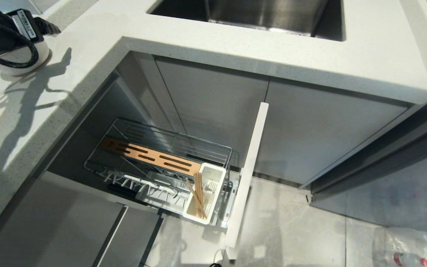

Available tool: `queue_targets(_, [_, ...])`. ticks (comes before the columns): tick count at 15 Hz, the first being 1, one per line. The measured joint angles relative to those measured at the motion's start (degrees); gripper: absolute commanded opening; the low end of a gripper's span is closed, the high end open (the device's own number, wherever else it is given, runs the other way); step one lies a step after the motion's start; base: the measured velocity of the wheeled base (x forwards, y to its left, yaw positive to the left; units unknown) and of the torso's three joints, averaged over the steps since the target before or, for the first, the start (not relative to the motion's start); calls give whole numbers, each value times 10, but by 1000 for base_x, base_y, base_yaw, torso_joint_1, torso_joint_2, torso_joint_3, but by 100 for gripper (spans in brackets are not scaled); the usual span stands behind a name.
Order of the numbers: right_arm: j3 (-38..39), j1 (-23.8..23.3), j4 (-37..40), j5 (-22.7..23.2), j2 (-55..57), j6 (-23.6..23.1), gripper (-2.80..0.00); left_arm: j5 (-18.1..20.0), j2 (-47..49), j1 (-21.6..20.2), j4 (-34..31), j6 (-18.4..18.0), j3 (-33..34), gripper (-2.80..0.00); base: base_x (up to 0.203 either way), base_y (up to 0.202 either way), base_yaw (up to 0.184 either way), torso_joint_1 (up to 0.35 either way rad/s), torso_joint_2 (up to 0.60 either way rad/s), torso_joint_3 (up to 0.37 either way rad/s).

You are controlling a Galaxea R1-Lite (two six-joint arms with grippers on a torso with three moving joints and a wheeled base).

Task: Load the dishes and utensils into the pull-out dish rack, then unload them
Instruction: Pick up the bowl and place it in the cupboard

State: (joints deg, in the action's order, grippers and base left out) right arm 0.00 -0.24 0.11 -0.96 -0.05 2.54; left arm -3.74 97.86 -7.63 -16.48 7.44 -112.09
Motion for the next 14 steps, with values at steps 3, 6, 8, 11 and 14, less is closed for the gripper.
queue_targets(3, [0, 0, 0, 0, 0, 0, -280, 0, 7, 0, 1, -3, 0, 0, 0, 0, 0, 0, 0, 0])
queue_targets(6, [0, 0, 0, 0, 0, 0, -280, 0, 9, 0, 0, -3, 0, -280, 0, 0, 0, 0, 0, 0])
queue_targets(8, [0, 0, 0, 0, 0, 0, -280, 0, 10, 0, 0, -3, 0, -280, 0, 0, 0, 0, 0, 0])
queue_targets(11, [0, 0, 0, 0, 0, 0, -280, 0, 9, 0, -1, -3, 1, -280, 0, 0, 0, 0, 0, 0])
queue_targets(14, [0, 0, 0, 0, 0, 0, -280, -1, 7, 0, 0, -3, 1, -280, 0, 0, 0, 0, 0, 0])
